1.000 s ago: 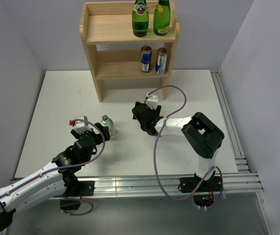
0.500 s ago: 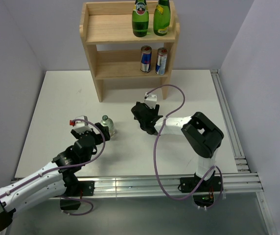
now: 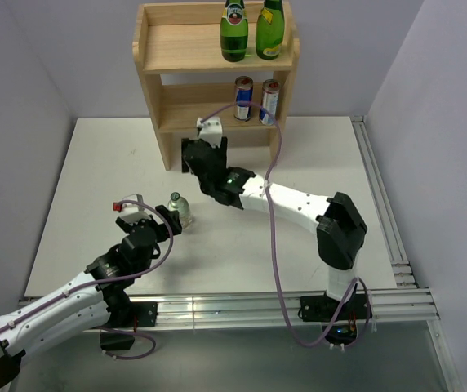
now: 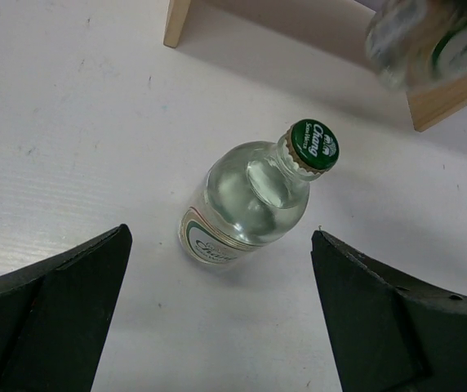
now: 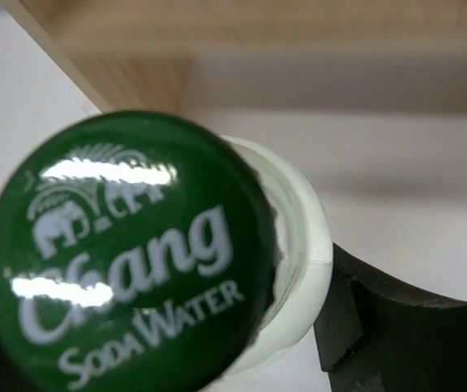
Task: Place and organize the beverage onto the shelf
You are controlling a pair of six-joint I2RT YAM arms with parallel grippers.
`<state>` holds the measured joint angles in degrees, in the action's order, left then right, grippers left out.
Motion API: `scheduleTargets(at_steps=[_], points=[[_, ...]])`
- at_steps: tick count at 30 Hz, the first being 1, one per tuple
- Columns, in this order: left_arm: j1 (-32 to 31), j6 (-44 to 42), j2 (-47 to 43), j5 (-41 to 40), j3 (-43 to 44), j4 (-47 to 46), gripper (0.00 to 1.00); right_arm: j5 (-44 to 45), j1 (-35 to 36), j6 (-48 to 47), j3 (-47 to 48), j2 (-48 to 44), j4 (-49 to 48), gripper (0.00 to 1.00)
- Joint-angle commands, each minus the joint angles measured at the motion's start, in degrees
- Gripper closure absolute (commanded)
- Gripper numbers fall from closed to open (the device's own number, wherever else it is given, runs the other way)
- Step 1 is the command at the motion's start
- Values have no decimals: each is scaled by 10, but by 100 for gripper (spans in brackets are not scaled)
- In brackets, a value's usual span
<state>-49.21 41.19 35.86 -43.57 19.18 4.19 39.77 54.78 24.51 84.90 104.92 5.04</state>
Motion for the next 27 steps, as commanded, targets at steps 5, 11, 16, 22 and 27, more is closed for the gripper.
scheduleTargets(at_steps=[5,11,16,22,27], points=[[-2,7,-7,-16,-2,-4,1,33,-8,-104,274,66,-2,100],[-2,6,-11,-14,-4,-5,1,30,-12,-139,443,173,34,100],[-2,6,-12,-15,-4,-4,1,29,-24,-142,487,215,23,100],[-2,5,-14,-13,-5,-8,1,27,-43,-146,507,229,7,100],[-2,6,-11,-13,-5,-7,1,29,-49,-156,513,232,-8,100]])
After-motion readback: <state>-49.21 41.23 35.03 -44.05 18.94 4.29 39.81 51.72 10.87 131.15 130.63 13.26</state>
